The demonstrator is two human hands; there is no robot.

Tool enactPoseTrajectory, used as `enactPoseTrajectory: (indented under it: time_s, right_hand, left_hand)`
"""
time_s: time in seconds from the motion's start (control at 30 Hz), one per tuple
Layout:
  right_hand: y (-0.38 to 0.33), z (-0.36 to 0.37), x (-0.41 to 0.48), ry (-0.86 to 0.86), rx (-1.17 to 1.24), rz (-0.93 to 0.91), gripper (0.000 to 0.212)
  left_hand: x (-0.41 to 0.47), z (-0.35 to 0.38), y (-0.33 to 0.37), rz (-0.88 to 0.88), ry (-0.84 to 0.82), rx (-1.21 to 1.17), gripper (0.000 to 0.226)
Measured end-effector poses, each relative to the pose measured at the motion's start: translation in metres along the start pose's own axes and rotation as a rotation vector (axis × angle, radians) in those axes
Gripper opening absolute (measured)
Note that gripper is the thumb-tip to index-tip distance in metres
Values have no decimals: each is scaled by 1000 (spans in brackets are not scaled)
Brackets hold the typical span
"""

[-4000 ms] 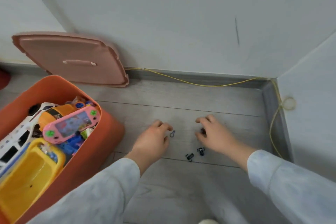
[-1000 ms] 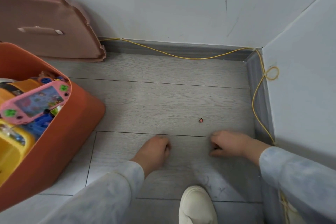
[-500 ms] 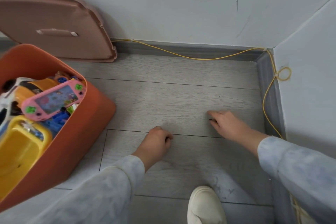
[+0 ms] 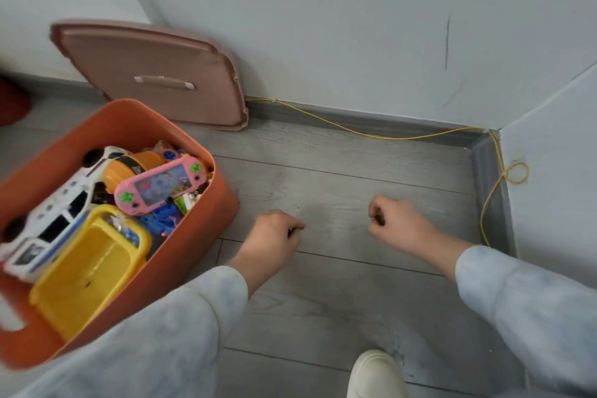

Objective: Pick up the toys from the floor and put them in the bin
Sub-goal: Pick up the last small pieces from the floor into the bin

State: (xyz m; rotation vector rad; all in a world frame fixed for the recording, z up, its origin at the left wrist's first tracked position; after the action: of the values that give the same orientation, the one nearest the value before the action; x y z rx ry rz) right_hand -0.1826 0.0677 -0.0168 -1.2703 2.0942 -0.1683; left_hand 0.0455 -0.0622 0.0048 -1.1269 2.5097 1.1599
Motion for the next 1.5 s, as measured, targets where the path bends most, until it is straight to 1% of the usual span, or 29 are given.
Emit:
enactPoseTrajectory:
  time_s: [0.13, 0.2, 0.3, 0.37, 0.4, 0.47, 0.53, 0.63, 0.7, 0.77, 0.8, 0.9, 1.0, 1.1, 1.2, 1.27, 1.33, 1.43, 1.5]
  right_hand:
    - [-74, -45, 16, 37, -3, -103, 11]
    - [-117, -67, 25, 40, -21, -132, 17]
    - [-176, -88, 31, 33, -7, -188, 21]
    - [-221, -96, 34, 26, 35, -227, 20]
    - [-241, -97, 35, 18, 49, -240, 19]
    - [-275, -95, 38, 2, 81, -245, 18]
    - [-303, -88, 42, -33, 166, -241, 21]
    - [-335, -78, 49, -129, 344, -232, 26]
    - [-346, -71, 53, -194, 491, -205, 25]
    - [-350, -64, 58, -185, 595, -175, 29]
    - [-347, -64, 58, -134, 587, -176, 28]
    - [-342, -63, 58, 22, 400, -144, 26]
    - [-326, -57, 53, 88, 292, -82, 25]
    - [-293, -37, 53, 75, 151, 0, 28]
    - [-248, -15, 48, 0, 12, 169, 39]
    - [-214, 2, 42, -58, -20, 307, 46]
    - [-177, 22, 34, -103, -60, 418, 52]
    - [-134, 44, 29, -106, -92, 498, 58]
    - [-111, 57, 35, -85, -61, 529, 60]
  left_hand:
    - [-10, -54, 7, -5, 130, -84, 21]
    - [-16, -87, 7, -9, 194, -85, 22]
    - [-25, -123, 7, -3, 273, -113, 24]
    - [-36, -152, -4, -11, 341, -110, 25]
    - [-41, -163, -11, -31, 351, -96, 25]
    - [-49, -180, -27, -80, 333, -66, 24]
    - [-56, -192, -39, -142, 288, -60, 25]
    - [-68, -206, -51, -178, 196, -114, 34]
    - [-76, -214, -57, -180, 169, -139, 38]
    - [-88, -223, -67, -193, 177, -155, 38]
    - [-93, -225, -69, -197, 174, -165, 39]
    - [-109, -229, -86, -221, 139, -168, 40]
    - [-114, -230, -99, -207, 101, -110, 45]
    - [-109, -232, -102, -188, 99, -95, 51]
    - [-96, -231, -94, -136, 173, -64, 53]
    - [-85, -228, -84, -66, 208, -48, 55]
    - [-74, -220, -73, -18, 194, -21, 59]
    - [-68, -210, -61, -10, 149, 8, 69]
    - [-64, -203, -60, 14, 153, 28, 63]
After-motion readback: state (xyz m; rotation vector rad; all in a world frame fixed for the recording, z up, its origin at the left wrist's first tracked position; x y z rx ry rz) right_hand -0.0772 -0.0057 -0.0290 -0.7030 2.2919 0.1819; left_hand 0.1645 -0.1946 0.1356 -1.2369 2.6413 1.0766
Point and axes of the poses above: each hand's wrist, its own x-axis towards the middle knuckle, its own z-axis out of the palm, y = z × x, the point moved 2 cm from there along x, towards the middle knuckle, and after that the axes turned 7 degrees about -y, right-handed, at the moved point
